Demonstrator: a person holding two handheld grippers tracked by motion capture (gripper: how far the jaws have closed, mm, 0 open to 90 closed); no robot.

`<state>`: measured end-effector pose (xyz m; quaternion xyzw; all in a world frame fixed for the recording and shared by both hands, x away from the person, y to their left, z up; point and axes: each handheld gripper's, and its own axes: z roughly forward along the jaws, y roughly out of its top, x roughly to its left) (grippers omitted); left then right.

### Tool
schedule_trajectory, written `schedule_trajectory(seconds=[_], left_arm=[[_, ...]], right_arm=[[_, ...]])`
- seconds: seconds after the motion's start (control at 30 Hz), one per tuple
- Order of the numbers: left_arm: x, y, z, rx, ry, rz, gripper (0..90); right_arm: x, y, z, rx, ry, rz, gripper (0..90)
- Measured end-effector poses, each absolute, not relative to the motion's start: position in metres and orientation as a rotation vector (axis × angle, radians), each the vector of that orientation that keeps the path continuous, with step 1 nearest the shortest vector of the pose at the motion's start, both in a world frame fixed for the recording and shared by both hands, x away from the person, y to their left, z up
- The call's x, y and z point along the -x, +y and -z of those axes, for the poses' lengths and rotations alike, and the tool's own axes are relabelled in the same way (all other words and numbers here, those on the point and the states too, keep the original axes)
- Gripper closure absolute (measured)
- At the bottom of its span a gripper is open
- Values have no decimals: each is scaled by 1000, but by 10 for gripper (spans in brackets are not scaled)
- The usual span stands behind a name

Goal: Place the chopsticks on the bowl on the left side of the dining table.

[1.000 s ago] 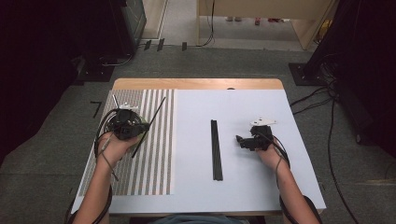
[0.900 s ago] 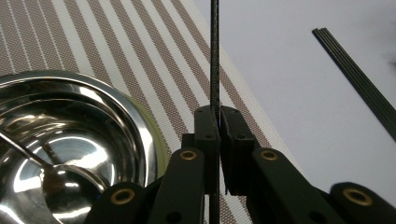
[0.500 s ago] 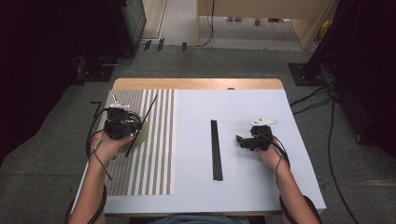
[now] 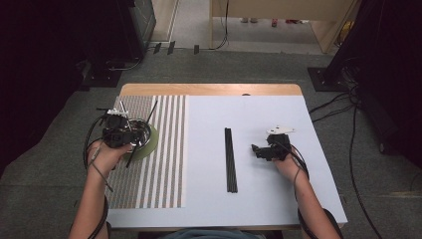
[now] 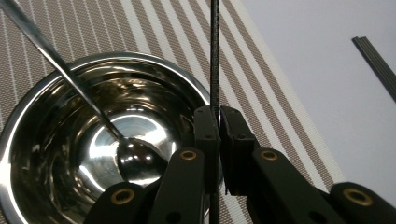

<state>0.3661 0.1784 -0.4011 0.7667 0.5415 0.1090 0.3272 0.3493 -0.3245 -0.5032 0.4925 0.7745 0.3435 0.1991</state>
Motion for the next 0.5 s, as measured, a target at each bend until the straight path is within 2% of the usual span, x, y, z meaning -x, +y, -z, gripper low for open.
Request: schedule_trajectory(seconds=[0.5], left_arm=[[-369,195,405,-1994,1475,-321,876]], right_arm=[[-349,-324,503,-1377,2165,-961,111]])
